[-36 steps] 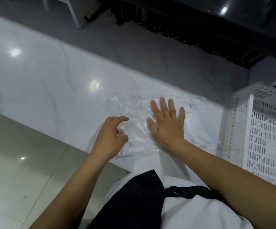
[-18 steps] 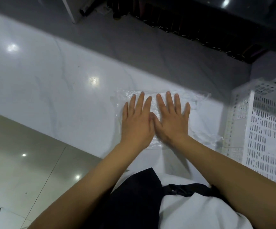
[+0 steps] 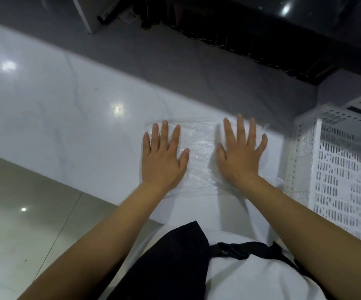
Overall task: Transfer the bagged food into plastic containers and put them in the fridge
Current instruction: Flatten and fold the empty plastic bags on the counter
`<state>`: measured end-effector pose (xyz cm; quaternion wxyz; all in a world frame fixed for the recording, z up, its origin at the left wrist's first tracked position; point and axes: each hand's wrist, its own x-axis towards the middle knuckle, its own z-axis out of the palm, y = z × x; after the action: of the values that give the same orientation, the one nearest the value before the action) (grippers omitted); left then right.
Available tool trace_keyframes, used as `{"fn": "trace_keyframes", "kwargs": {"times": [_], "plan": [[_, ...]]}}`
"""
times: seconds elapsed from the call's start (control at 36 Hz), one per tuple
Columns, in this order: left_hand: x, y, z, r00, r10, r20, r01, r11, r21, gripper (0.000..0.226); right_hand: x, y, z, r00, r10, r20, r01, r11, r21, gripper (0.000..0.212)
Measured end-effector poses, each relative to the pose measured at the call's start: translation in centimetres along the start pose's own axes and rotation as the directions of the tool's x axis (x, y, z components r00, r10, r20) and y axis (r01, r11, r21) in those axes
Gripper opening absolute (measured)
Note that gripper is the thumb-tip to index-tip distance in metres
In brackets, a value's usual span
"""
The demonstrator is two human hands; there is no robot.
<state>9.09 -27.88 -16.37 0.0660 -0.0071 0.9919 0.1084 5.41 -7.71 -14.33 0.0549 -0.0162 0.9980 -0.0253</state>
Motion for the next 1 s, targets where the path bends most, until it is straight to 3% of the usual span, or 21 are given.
{"fn": "trace_keyframes", "kwargs": {"times": [0.08,0.14,0.22,0.31,0.5,0.64,0.69,0.75,0.81,0.89,1.0], "plan": [[-0.1,0.0,-0.1,1.000,-0.004,-0.004,0.004,1.000,-0.009,0.065,-0.9,-3.8,-0.3,0.976,-0.205,-0.074,0.208,0.977,0.043,0.063],[-0.1,0.1,-0.1,1.000,-0.006,-0.015,0.006,1.000,-0.019,0.062,-1.5,-5.7,0.4,0.965,-0.262,0.002,0.262,0.964,0.051,0.061],[0.0,0.0,-0.2,1.000,-0.003,-0.010,0.003,1.000,-0.008,0.061,-1.8,-5.5,1.7,0.960,-0.257,0.108,0.250,0.965,0.075,0.061],[0.0,0.0,-0.1,1.000,-0.007,-0.016,0.007,1.000,-0.009,0.061,-1.2,-3.5,1.9,0.967,-0.237,0.089,0.233,0.971,0.056,0.066],[0.0,-0.1,0.1,1.000,0.000,-0.018,0.000,1.000,0.000,0.064,0.5,2.5,1.0,0.995,-0.035,0.093,0.033,0.999,0.031,0.070],[0.0,-0.2,0.2,1.000,0.009,-0.028,-0.009,1.000,-0.002,0.065,1.0,1.6,-0.3,0.995,0.075,0.064,-0.076,0.997,0.013,0.063],[-0.1,-0.1,0.2,0.999,0.012,-0.030,-0.012,1.000,-0.010,0.064,0.7,-0.4,-1.3,0.998,0.031,-0.050,-0.028,0.998,0.058,0.058],[0.0,-0.1,0.1,1.000,0.009,-0.026,-0.009,1.000,-0.010,0.064,0.2,-2.9,-1.8,0.985,-0.115,-0.131,0.130,0.985,0.114,0.057],[0.0,0.0,0.0,1.000,0.005,-0.020,-0.005,1.000,-0.016,0.063,-0.5,-5.1,-1.3,0.970,-0.225,-0.090,0.234,0.966,0.112,0.059],[0.0,0.0,-0.1,1.000,0.001,-0.014,-0.001,1.000,-0.027,0.062,-2.1,-6.4,0.8,0.976,-0.205,0.080,0.194,0.973,0.123,0.061],[-0.1,0.0,0.0,1.000,-0.002,-0.013,0.002,1.000,-0.027,0.062,-3.4,-4.5,2.4,0.968,-0.235,0.090,0.228,0.970,0.080,0.066]]}}
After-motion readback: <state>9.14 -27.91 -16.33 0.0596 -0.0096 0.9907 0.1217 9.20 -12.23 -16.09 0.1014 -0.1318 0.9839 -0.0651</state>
